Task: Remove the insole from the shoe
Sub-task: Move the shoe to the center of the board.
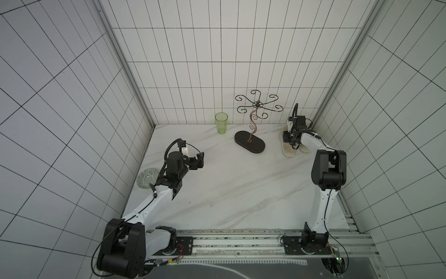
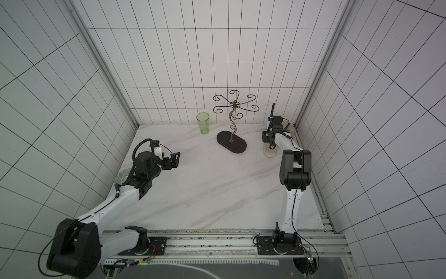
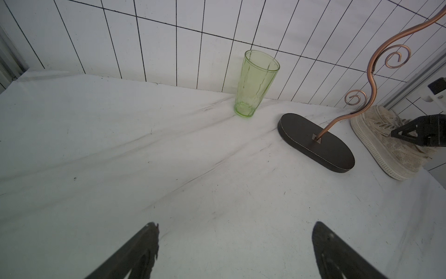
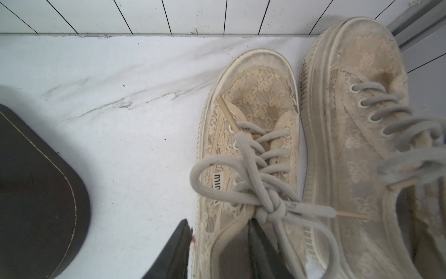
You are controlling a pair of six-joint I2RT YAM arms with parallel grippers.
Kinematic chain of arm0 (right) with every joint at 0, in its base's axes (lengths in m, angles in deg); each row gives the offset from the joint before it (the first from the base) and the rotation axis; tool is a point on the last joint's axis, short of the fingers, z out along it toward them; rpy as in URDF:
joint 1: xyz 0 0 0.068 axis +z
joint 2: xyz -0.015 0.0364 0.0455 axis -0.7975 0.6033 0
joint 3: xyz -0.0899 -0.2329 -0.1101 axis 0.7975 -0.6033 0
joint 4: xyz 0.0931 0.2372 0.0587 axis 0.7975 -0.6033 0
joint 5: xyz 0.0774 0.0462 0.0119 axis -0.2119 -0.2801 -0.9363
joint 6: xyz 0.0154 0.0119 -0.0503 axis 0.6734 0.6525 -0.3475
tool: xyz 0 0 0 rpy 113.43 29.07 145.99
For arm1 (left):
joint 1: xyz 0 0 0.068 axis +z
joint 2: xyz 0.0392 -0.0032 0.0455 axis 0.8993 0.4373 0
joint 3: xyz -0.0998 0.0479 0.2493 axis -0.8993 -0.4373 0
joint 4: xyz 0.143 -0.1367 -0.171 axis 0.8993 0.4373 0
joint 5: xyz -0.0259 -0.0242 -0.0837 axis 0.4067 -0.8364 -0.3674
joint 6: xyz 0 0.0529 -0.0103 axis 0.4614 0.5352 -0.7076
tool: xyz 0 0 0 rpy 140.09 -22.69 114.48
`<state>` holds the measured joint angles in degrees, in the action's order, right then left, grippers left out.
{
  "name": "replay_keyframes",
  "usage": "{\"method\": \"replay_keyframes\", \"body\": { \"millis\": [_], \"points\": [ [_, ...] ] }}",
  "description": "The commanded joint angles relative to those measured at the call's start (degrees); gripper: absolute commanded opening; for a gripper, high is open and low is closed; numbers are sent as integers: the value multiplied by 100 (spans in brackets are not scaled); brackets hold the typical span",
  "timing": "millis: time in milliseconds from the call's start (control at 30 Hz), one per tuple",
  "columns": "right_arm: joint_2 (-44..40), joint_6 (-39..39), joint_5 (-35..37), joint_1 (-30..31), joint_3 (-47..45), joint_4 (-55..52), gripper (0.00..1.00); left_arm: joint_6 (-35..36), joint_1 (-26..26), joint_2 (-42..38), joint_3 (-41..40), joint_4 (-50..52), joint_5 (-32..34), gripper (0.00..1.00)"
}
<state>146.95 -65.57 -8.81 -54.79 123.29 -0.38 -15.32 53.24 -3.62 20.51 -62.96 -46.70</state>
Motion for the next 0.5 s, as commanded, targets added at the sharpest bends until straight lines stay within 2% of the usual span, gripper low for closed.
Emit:
{"method": "replay_keyframes", "body": {
  "millis": [0, 467],
  "points": [
    [-42, -140, -95, -38, -162, -272, 38, -51, -21, -39, -58, 2, 34, 98],
    [10, -218, -155, -25, -410, -465, 35, -143, -17, -177, -141, 54, 79, 98]
  ]
}}
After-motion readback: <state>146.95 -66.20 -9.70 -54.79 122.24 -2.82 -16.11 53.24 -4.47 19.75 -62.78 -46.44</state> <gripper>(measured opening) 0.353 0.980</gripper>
